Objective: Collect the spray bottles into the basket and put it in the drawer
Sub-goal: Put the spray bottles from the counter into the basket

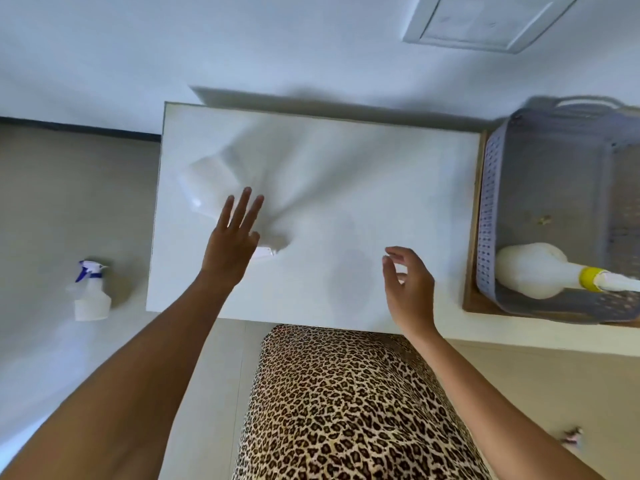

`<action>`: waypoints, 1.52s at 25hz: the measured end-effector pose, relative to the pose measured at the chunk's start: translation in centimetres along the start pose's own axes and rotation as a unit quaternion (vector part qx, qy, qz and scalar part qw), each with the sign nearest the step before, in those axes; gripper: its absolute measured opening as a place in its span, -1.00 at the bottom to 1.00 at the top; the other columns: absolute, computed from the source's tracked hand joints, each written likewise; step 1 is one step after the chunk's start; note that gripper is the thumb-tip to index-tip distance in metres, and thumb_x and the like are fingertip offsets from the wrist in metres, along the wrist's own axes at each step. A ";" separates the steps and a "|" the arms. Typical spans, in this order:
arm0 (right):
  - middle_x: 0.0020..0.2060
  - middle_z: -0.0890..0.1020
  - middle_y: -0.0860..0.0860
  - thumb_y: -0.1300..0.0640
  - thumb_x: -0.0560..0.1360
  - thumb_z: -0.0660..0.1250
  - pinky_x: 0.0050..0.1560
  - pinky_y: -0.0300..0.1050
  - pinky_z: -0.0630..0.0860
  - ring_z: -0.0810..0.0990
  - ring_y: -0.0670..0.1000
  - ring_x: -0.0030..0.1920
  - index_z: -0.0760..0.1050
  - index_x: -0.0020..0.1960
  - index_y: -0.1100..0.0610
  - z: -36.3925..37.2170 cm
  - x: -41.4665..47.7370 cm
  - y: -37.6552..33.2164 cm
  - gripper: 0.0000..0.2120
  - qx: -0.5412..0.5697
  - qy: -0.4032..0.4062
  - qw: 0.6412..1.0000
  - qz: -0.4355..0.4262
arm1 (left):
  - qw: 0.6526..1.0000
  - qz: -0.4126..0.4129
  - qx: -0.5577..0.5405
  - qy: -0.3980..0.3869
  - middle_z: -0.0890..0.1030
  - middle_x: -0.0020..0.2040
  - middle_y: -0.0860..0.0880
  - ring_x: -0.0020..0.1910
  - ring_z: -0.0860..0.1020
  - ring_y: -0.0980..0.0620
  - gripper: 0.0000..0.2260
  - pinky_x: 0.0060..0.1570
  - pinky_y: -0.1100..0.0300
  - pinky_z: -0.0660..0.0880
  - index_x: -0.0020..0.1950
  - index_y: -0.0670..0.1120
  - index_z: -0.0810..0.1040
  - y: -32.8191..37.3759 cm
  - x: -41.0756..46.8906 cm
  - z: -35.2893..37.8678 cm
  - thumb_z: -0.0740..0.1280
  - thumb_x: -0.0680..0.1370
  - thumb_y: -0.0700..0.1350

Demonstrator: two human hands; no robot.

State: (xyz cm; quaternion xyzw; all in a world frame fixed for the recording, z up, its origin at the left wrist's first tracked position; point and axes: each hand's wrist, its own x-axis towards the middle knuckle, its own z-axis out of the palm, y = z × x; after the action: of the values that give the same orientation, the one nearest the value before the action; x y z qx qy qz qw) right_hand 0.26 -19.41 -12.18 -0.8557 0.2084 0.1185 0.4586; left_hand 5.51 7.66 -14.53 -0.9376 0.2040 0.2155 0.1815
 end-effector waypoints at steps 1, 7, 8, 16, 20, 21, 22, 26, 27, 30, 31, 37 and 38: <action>0.07 0.60 0.08 0.21 0.56 0.23 -0.07 -0.38 0.45 0.52 -0.10 0.04 0.51 0.13 0.20 0.7 0.4 -0.3 -0.82 -0.001 -0.005 1.000 -0.001 | 0.999 0.020 0.024 0.014 -0.11 0.52 -0.24 0.44 -0.26 -0.31 -0.89 0.45 -0.20 -0.22 -0.13 -0.16 0.47 -0.1 0.2 0.8 0.21 0.47 -0.34; 0.02 0.62 0.05 0.22 0.55 0.22 -0.14 -0.34 0.46 0.52 -0.10 -0.03 0.52 0.11 0.19 2.2 1.9 -1.6 -0.83 0.000 -0.007 1.000 -0.002 | 0.986 0.083 0.043 0.137 0.42 0.35 -0.26 0.34 0.34 -0.33 -0.85 0.29 -0.26 0.33 -0.33 -0.16 0.52 -0.9 0.5 1.7 0.42 0.34 -0.36; 0.01 0.63 0.06 0.23 0.55 0.22 -0.13 -0.30 0.47 0.53 -0.09 -0.04 0.52 0.10 0.19 2.0 2.1 -1.9 -0.83 0.002 -0.002 1.000 -0.003 | 0.983 0.089 0.027 0.156 0.45 0.32 -0.28 0.33 0.35 -0.36 -0.86 0.28 -0.29 0.32 -0.31 -0.18 0.53 -1.2 0.5 1.5 0.41 0.34 -0.38; 0.01 0.64 0.05 0.24 0.54 0.22 -0.12 -0.22 0.48 0.53 -0.12 -0.07 0.52 0.09 0.19 -3.6 2.9 -6.3 -0.83 0.047 0.052 0.997 -0.036 | 0.862 -0.187 -0.450 0.142 0.60 0.05 -0.24 0.19 0.46 -0.26 -0.85 0.29 -0.17 0.21 0.06 -0.22 0.46 1.5 1.5 -8.5 0.25 0.50 -0.31; 0.04 0.63 0.01 0.21 0.53 0.25 -0.07 -0.24 0.53 0.56 -0.11 -0.05 0.51 0.13 0.13 -10.3 2.4 -8.6 -0.81 0.087 0.072 0.991 -0.070 | 0.730 -0.125 -0.658 0.139 0.58 0.08 -0.02 0.03 0.52 0.01 -0.73 -0.05 0.37 0.30 0.15 -0.11 0.49 7.0 2.4 -17.9 0.26 0.49 -0.32; 0.05 0.63 0.00 0.20 0.53 0.26 -0.05 -0.23 0.53 0.57 -0.09 -0.03 0.50 0.14 0.13 -12.0 2.4 -8.9 -0.80 0.091 0.070 0.991 -0.073 | 0.710 -0.098 -0.686 0.126 0.58 0.08 0.00 0.05 0.53 0.04 -0.72 -0.02 0.37 0.33 0.15 -0.10 0.49 8.8 2.7 -20.0 0.26 0.49 -0.34; 0.06 0.62 0.00 0.20 0.52 0.27 -0.03 -0.20 0.53 0.57 -0.06 -0.01 0.50 0.15 0.13 -13.8 2.5 -9.1 -0.79 0.099 0.070 0.990 -0.071 | 0.696 -0.070 -0.706 0.114 0.58 0.09 0.00 0.08 0.53 0.04 -0.72 0.00 0.35 0.35 0.15 -0.10 0.49 10.5 3.3 -21.9 0.26 0.49 -0.34; 0.06 0.60 -0.06 0.14 0.50 0.35 -0.05 -0.42 0.48 0.57 -0.13 0.01 0.48 0.23 0.13 -21.7 4.6 -8.9 -0.69 0.160 0.070 0.983 -0.050 | 0.710 0.029 -0.698 0.087 0.58 0.14 -0.01 0.12 0.52 0.05 -0.73 -0.02 0.44 0.39 0.18 -0.11 0.48 17.1 7.0 -29.0 0.24 0.51 -0.31; 0.05 0.58 -0.11 0.11 0.49 0.35 -0.08 -0.52 0.44 0.56 -0.20 -0.01 0.47 0.25 0.11 -23.5 5.4 -8.7 -0.66 0.175 0.056 0.982 -0.046 | 0.718 0.059 -0.690 0.073 0.57 0.14 0.00 0.12 0.52 0.06 -0.72 -0.04 0.53 0.39 0.20 -0.10 0.47 18.4 8.0 -30.3 0.22 0.52 -0.31; 0.06 0.56 -0.13 0.02 0.47 0.37 -0.11 -0.54 0.42 0.52 -0.25 -0.03 0.44 0.30 0.04 -27.6 7.7 -7.8 -0.58 0.151 0.017 0.987 -0.044 | 0.739 0.144 -0.658 0.002 0.53 0.23 0.00 0.22 0.46 0.09 -0.69 0.12 0.42 0.40 0.28 -0.06 0.42 21.6 11.0 -33.1 0.18 0.55 -0.27; 0.04 0.55 -0.13 0.01 0.45 0.38 -0.13 -0.54 0.42 0.52 -0.22 -0.03 0.43 0.31 0.04 -28.8 8.6 -7.3 -0.56 0.142 0.012 0.989 -0.037 | 0.749 0.155 -0.644 -0.010 0.51 0.28 -0.01 0.25 0.43 0.08 -0.69 0.17 0.33 0.39 0.29 -0.05 0.41 22.6 11.9 -33.8 0.19 0.56 -0.25; -0.21 0.52 -0.06 0.26 0.36 0.48 -0.13 -0.12 0.65 0.57 0.01 -0.08 0.52 0.09 0.18 -31.7 12.9 -2.7 -0.68 0.218 -0.012 0.974 0.067 | 0.803 0.166 -0.560 -0.117 0.47 0.32 -0.16 0.31 0.42 -0.14 -0.63 0.35 -0.10 0.34 0.33 -0.14 0.38 26.9 16.5 -33.6 0.23 0.53 -0.32; -0.25 0.52 -0.03 0.30 0.35 0.48 -0.23 -0.20 0.65 0.57 -0.01 -0.15 0.51 0.00 0.20 -31.3 13.3 -2.0 -0.74 0.230 -0.013 0.970 0.077 | 0.807 0.152 -0.555 -0.132 0.47 0.32 -0.18 0.30 0.43 -0.16 -0.61 0.34 -0.10 0.36 0.32 -0.15 0.40 27.2 16.9 -33.3 0.22 0.51 -0.37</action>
State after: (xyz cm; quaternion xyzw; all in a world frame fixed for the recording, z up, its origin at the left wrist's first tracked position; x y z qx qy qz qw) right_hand 13.29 -47.86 1.32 -0.7071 0.2896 0.1138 0.6350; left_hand 17.91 -34.89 -1.47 -0.7980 0.1640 0.4383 -0.3797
